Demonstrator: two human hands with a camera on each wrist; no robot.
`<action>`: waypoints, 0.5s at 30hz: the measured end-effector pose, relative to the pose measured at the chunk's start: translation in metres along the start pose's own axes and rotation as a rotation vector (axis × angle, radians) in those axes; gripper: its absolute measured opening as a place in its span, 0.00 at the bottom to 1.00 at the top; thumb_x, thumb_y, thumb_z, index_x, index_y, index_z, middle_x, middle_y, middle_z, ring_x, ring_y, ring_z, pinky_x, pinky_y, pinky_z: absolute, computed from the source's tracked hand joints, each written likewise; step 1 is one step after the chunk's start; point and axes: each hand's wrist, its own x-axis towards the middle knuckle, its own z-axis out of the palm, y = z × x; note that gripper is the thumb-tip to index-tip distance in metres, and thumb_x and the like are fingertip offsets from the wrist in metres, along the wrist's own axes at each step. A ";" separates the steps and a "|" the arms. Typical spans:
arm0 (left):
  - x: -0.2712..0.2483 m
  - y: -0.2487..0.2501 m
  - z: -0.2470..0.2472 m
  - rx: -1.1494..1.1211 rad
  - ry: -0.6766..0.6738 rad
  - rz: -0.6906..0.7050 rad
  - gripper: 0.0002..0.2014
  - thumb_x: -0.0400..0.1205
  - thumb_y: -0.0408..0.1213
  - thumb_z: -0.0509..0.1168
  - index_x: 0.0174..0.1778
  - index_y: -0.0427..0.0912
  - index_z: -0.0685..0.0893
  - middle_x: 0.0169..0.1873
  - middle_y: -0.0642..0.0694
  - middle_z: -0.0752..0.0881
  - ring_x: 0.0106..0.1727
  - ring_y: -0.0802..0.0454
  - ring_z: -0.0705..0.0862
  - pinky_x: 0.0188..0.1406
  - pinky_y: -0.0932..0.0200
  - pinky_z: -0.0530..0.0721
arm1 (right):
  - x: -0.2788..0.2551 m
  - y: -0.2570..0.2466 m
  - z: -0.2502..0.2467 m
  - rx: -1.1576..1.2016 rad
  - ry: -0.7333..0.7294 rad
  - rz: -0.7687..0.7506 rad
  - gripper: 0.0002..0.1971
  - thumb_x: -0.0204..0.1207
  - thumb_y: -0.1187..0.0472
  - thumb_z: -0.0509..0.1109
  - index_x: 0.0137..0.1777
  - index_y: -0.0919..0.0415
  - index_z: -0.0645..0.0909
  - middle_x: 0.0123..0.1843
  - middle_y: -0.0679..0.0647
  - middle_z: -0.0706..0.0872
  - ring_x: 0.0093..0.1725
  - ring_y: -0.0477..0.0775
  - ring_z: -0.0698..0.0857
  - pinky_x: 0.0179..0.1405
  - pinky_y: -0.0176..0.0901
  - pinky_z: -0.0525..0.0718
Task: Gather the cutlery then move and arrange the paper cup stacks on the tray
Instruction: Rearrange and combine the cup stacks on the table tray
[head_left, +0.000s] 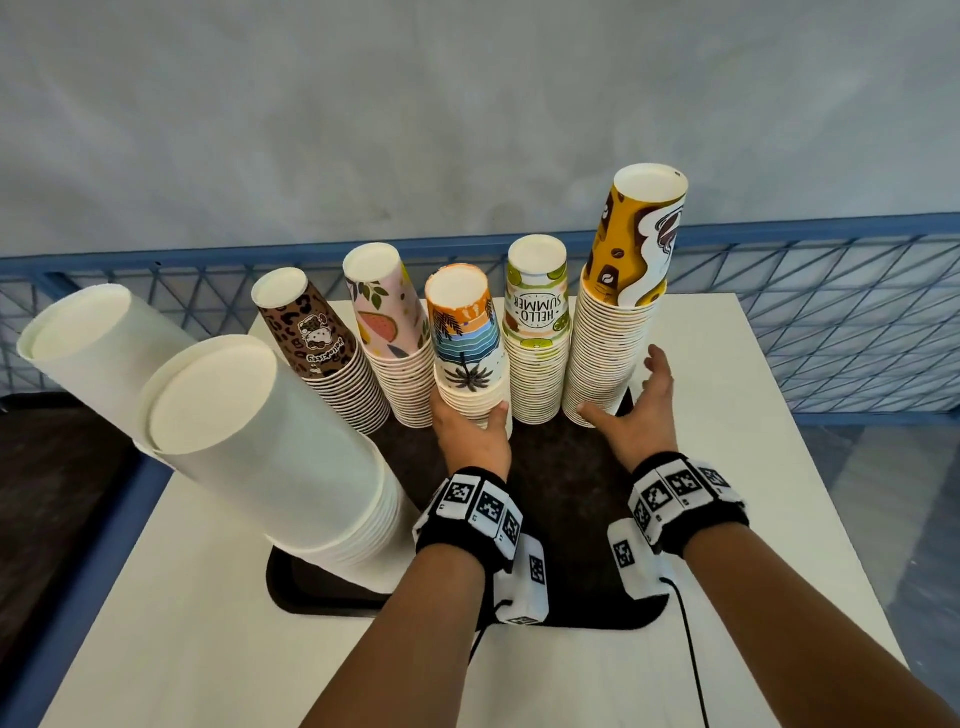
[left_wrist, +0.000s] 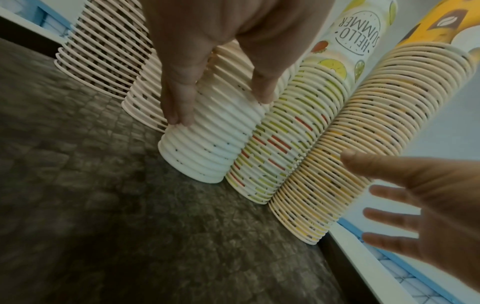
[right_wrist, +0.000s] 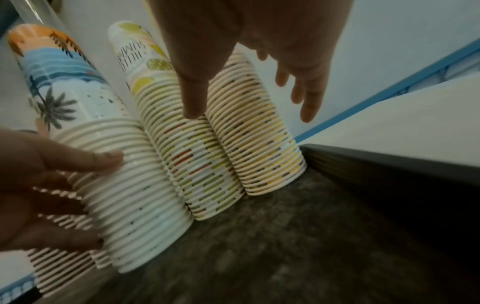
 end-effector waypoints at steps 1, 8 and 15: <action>0.002 0.001 0.002 -0.007 0.008 -0.012 0.40 0.72 0.32 0.74 0.78 0.40 0.61 0.74 0.40 0.72 0.75 0.42 0.71 0.75 0.53 0.68 | 0.002 0.001 0.000 0.028 -0.040 -0.002 0.53 0.61 0.62 0.81 0.80 0.58 0.50 0.81 0.58 0.60 0.79 0.58 0.62 0.76 0.49 0.64; 0.011 0.005 0.012 -0.004 0.081 -0.056 0.39 0.73 0.36 0.74 0.77 0.37 0.62 0.72 0.37 0.73 0.73 0.39 0.72 0.71 0.52 0.70 | 0.007 0.016 0.006 0.098 -0.090 0.039 0.43 0.70 0.63 0.74 0.80 0.56 0.52 0.79 0.56 0.68 0.76 0.61 0.69 0.74 0.55 0.70; 0.019 0.007 0.018 -0.029 0.133 -0.078 0.37 0.70 0.38 0.76 0.71 0.33 0.66 0.69 0.36 0.74 0.70 0.39 0.74 0.67 0.54 0.72 | 0.012 0.021 0.013 0.100 -0.040 0.024 0.36 0.73 0.61 0.71 0.78 0.58 0.58 0.76 0.58 0.71 0.74 0.62 0.72 0.73 0.60 0.73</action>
